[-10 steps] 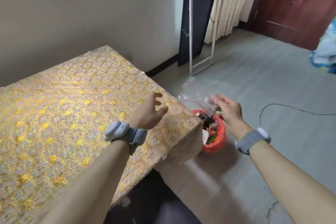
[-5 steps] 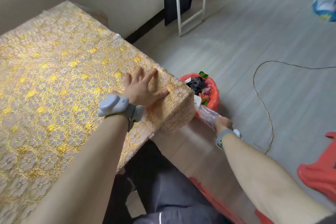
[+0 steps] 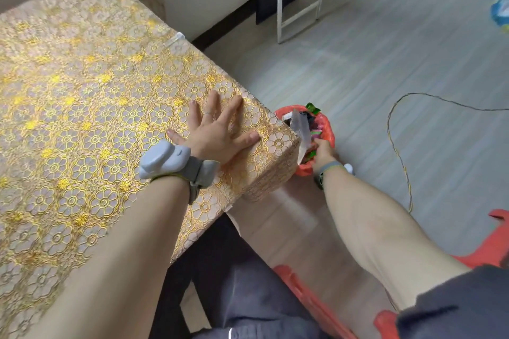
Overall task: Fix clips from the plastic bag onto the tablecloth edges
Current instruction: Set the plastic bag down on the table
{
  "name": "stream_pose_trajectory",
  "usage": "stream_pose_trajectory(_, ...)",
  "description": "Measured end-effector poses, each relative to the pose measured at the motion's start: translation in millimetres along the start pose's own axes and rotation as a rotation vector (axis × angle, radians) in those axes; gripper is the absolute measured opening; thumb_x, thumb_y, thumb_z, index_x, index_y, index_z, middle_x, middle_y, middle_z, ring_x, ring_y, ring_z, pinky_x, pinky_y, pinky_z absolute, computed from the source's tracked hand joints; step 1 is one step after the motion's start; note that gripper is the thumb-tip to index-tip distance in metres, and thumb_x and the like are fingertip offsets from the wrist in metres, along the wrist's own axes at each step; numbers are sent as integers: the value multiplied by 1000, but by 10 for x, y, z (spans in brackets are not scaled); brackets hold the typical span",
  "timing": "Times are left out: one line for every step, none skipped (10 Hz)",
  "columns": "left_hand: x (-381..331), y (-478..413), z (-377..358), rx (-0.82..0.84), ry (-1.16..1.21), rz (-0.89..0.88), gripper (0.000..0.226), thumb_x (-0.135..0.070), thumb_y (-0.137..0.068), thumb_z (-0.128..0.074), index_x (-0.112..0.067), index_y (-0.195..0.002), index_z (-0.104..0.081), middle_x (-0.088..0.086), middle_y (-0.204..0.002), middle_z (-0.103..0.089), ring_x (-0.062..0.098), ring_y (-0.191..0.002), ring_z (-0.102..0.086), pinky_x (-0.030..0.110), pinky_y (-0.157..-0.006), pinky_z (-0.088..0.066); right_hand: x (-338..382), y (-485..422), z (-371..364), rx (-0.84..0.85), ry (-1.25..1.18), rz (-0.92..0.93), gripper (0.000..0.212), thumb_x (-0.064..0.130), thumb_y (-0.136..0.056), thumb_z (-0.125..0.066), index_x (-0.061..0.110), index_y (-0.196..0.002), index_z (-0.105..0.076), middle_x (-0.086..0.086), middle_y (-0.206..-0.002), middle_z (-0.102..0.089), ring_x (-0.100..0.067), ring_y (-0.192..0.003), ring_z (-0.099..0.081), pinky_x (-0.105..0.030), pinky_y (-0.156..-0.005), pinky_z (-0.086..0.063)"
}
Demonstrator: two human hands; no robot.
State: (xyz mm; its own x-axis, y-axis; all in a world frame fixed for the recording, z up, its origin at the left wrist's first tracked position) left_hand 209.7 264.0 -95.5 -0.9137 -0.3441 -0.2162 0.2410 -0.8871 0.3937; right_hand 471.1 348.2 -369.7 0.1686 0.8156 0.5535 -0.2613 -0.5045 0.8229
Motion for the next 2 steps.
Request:
stream_pose_trajectory(14,-10,-12,6,-4,12,86,-88,-71,-37,-63,-141,4,-19,-157,23,27,-146,22,80,-101,2,-33,131,29,39,-28,-21,30,33,-75,-62,8,-92,-66,-12,-85,-71,-32,-64,-70,-29,-51,-54)
stream_pose_trajectory(-28,12,-1,2,-17,6,85,-88,-70,-37,-63,-141,3,-18,-158,21,27,-146,21,80,-101,1,-48,232,-22,53,-9,-20,40,33,-68,-60,9,-98,-68,-13,-88,-74,-35,-70,-72,-46,-63,-62)
Point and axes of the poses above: each hand's wrist, its own y-axis away from the middle knuckle, its own z-axis out of the back of the hand, x = y × z, the point moved 5 cm from there along -y, towards the middle knuckle
